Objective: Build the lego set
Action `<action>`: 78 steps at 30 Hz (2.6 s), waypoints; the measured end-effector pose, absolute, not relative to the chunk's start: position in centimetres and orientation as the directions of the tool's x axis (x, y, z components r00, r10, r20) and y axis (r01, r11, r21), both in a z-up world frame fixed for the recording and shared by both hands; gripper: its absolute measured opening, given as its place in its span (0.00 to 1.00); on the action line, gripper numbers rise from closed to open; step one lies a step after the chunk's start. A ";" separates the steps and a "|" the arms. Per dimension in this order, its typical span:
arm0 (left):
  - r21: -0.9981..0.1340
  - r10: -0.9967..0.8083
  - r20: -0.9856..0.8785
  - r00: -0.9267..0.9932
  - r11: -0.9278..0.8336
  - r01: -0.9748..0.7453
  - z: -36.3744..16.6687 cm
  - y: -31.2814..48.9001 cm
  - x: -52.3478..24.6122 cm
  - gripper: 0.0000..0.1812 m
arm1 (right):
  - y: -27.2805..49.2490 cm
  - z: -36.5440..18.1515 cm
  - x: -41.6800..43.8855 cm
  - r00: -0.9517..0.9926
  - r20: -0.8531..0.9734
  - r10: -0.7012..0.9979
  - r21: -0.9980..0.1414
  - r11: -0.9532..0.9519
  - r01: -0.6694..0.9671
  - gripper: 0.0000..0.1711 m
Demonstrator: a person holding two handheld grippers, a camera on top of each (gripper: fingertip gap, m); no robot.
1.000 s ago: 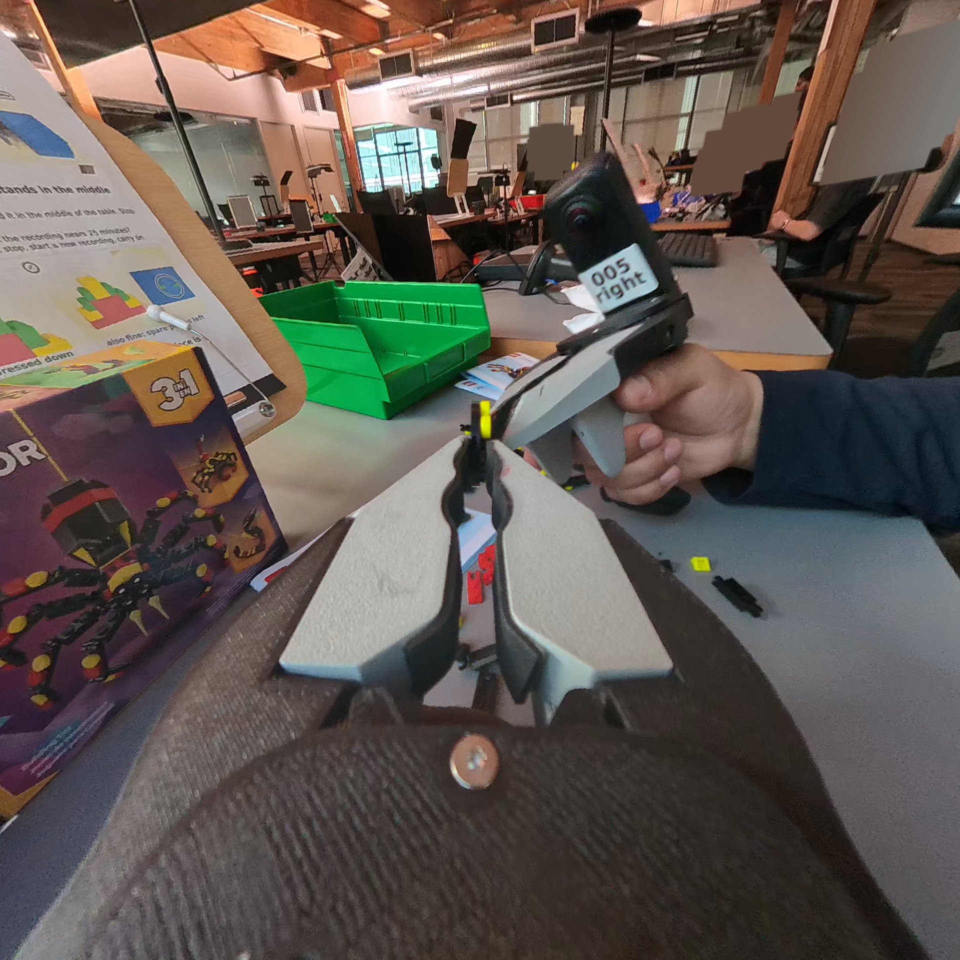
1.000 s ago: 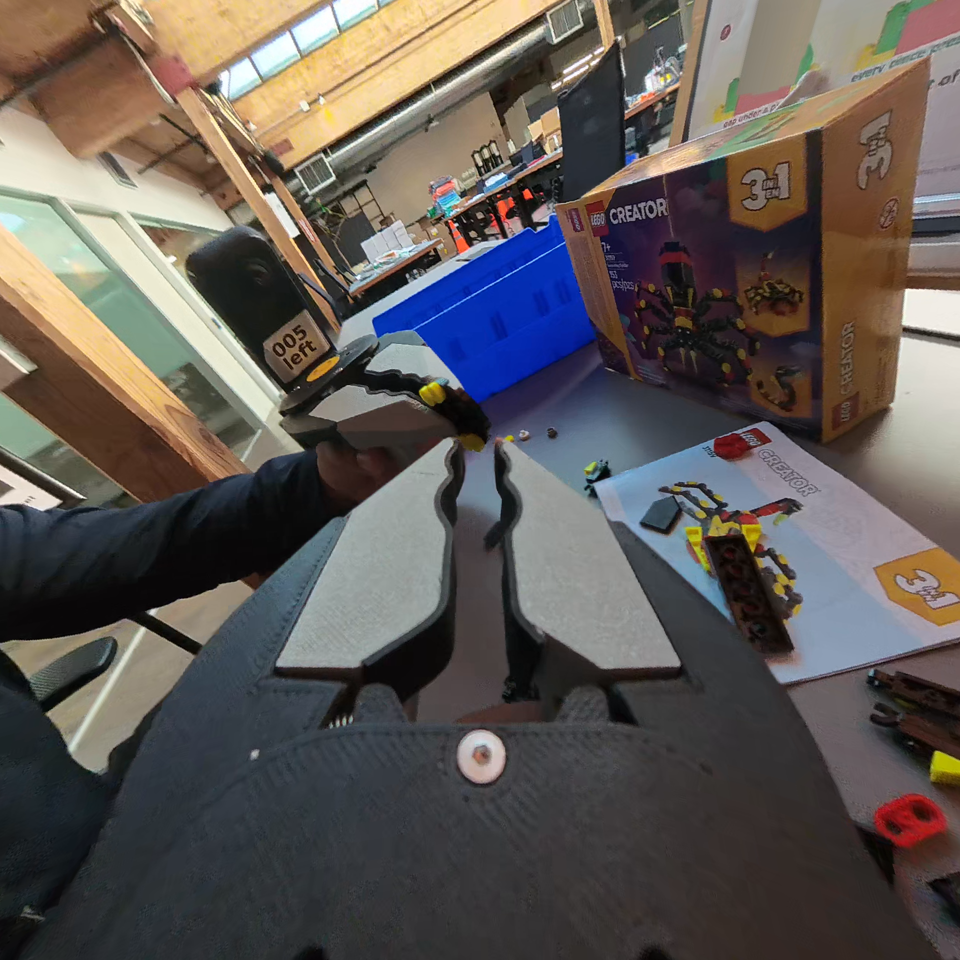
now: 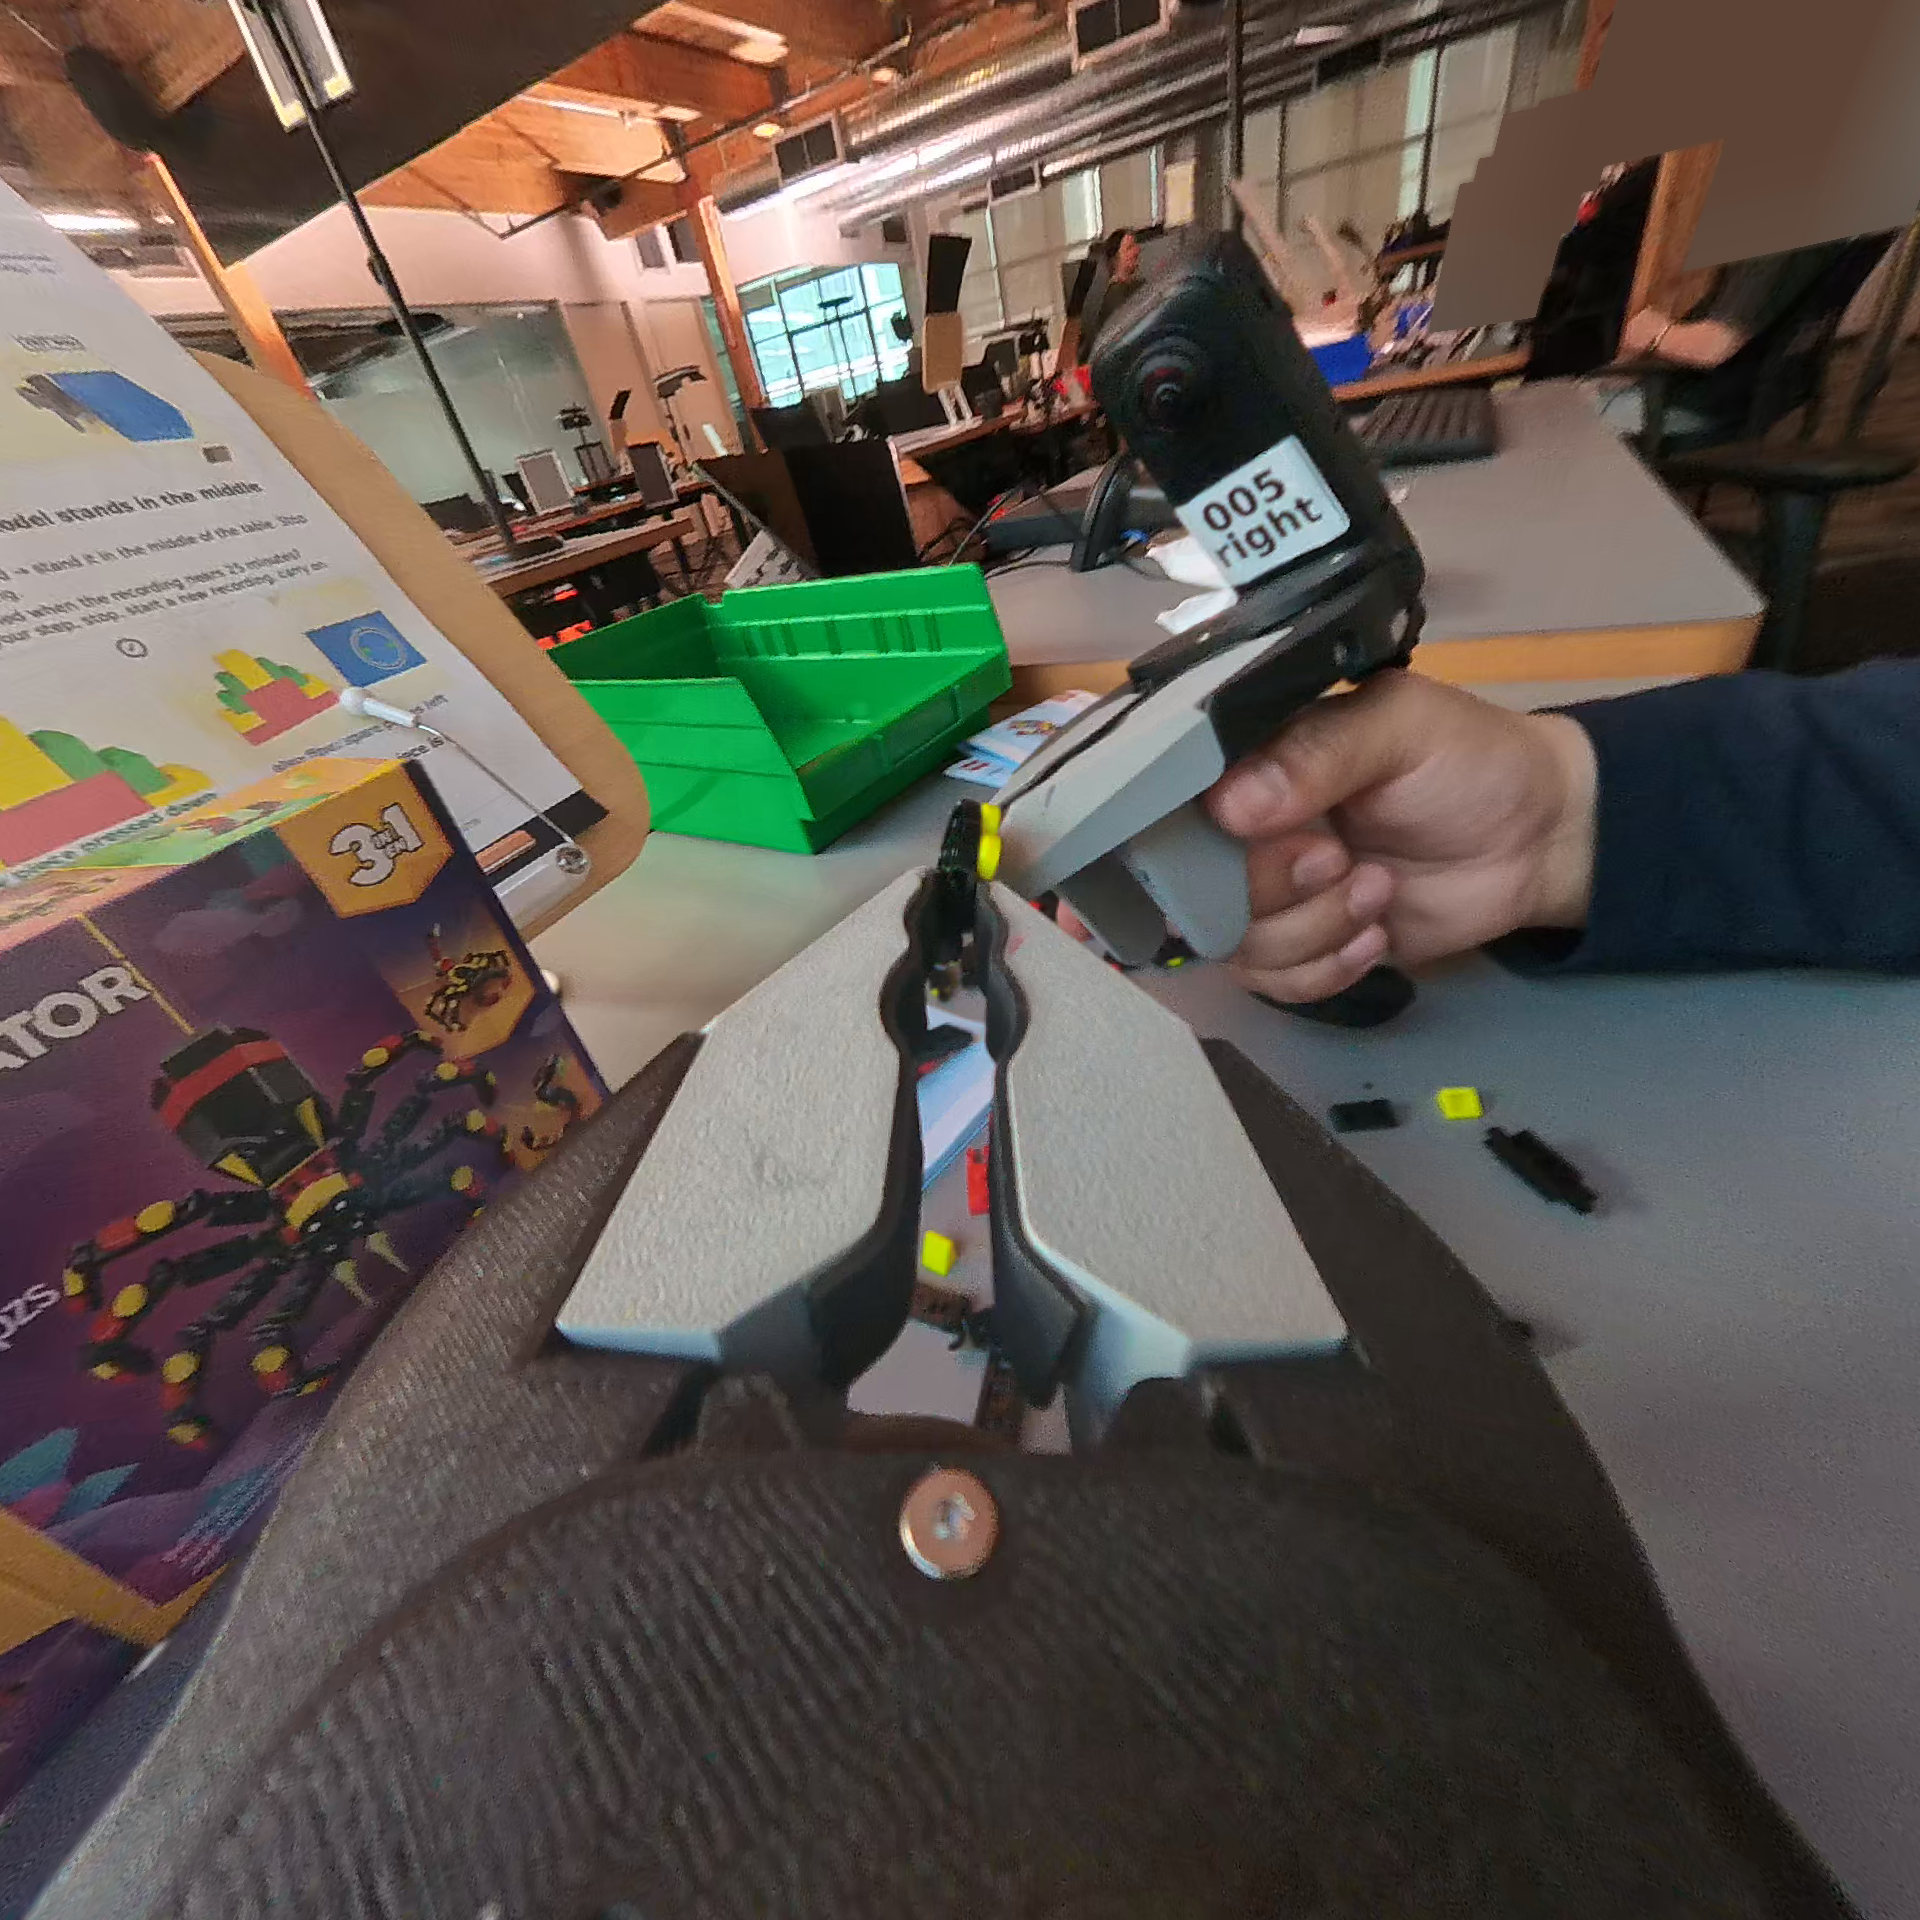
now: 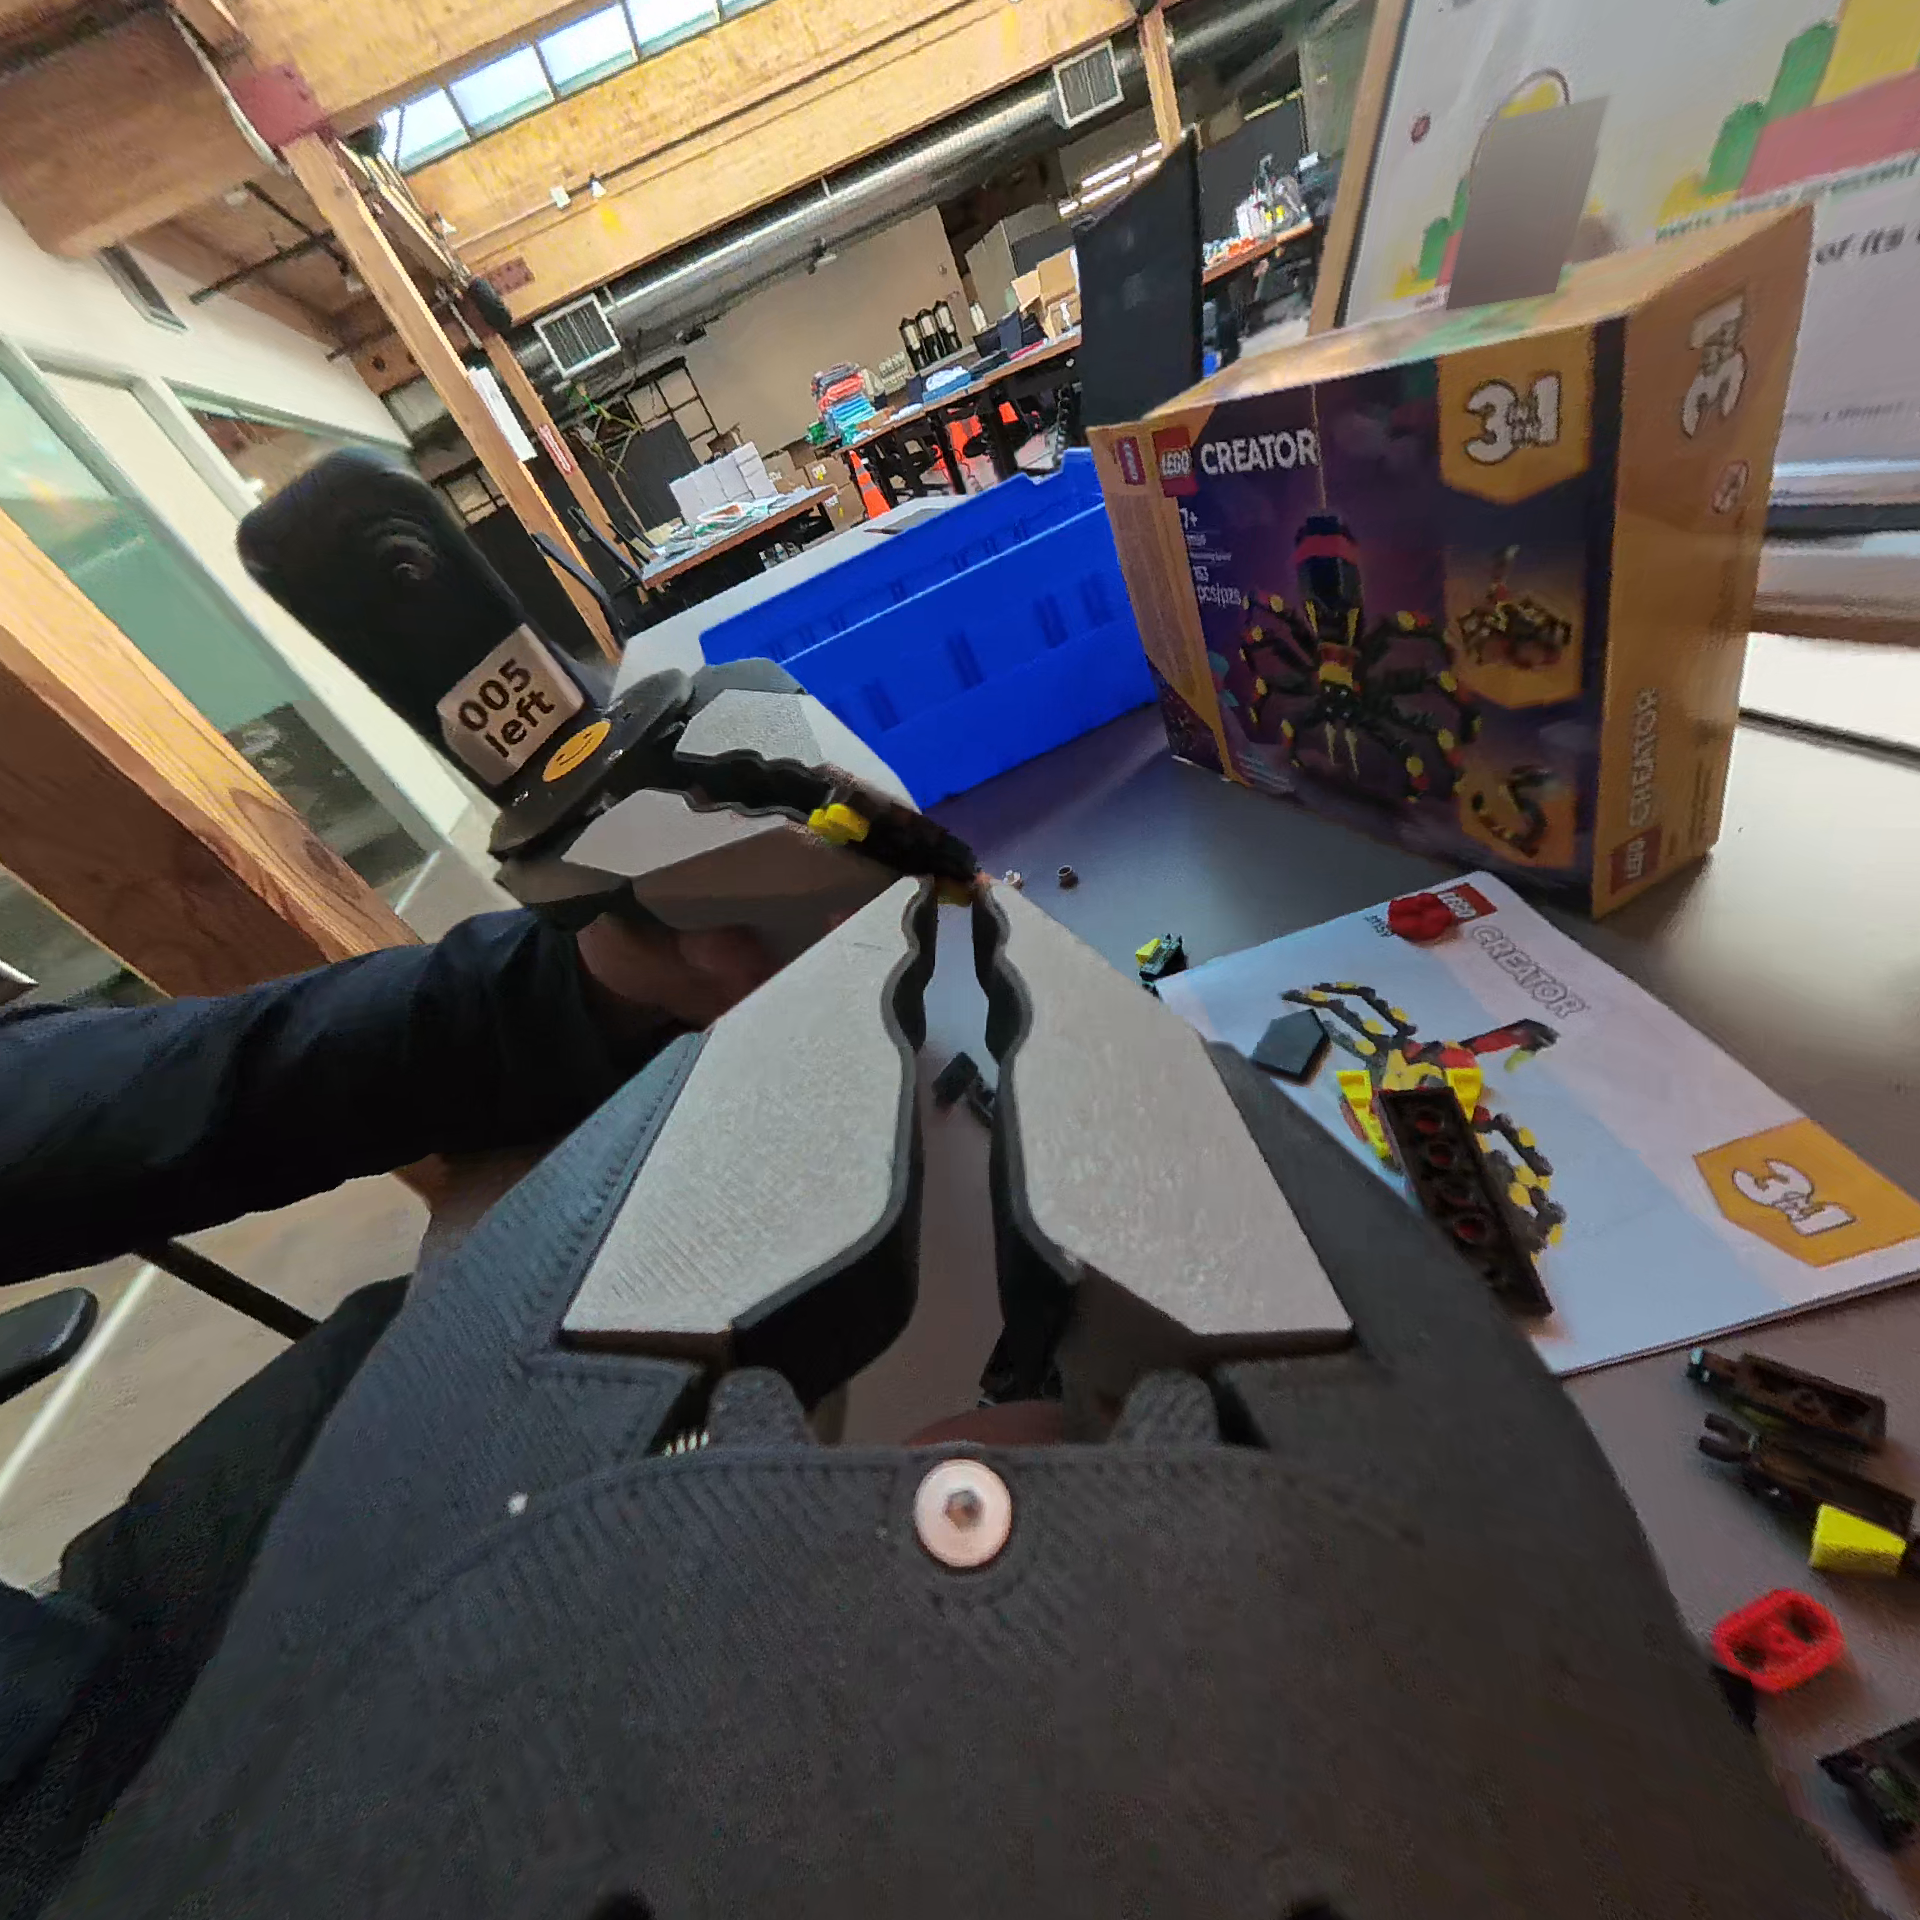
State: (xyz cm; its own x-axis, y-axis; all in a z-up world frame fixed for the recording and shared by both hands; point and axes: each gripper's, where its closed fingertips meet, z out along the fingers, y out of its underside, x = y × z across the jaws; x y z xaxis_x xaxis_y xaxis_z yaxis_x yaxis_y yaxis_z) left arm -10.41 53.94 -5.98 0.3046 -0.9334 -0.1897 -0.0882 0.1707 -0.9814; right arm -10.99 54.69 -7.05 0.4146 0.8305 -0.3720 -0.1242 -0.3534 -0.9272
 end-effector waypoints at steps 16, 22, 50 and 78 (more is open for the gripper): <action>-0.939 -0.874 -0.323 0.363 0.246 -0.242 -7.5 55.2 -10.7 0.01 | 55.4 -8.8 -11.2 0.549 -0.165 0.819 -0.970 -0.236 0.061 0.00; -0.938 -0.871 -0.325 0.368 0.247 -0.244 -7.6 55.2 -10.5 0.01 | 55.5 -8.8 -11.1 0.559 -0.140 0.817 -0.971 -0.224 0.084 0.00; -0.936 -0.870 -0.321 0.374 0.231 -0.264 -8.1 55.4 -10.5 0.01 | 55.8 -9.3 -11.1 0.589 -0.088 0.803 -0.971 -0.201 0.129 0.00; -0.998 -0.874 -0.066 0.481 0.060 -0.028 -5.1 57.6 -12.7 0.01 | 56.3 -9.1 -10.5 0.626 -0.090 0.775 -0.974 -0.199 0.106 0.00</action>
State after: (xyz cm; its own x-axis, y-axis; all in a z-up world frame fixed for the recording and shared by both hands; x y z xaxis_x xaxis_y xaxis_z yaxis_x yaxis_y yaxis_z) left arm -12.67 57.55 -5.10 0.4807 -0.8744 -0.0660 -0.0279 0.0601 -0.9978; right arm -10.50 56.29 -9.05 0.6261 0.7745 -0.0902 0.1056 -0.1989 -0.9743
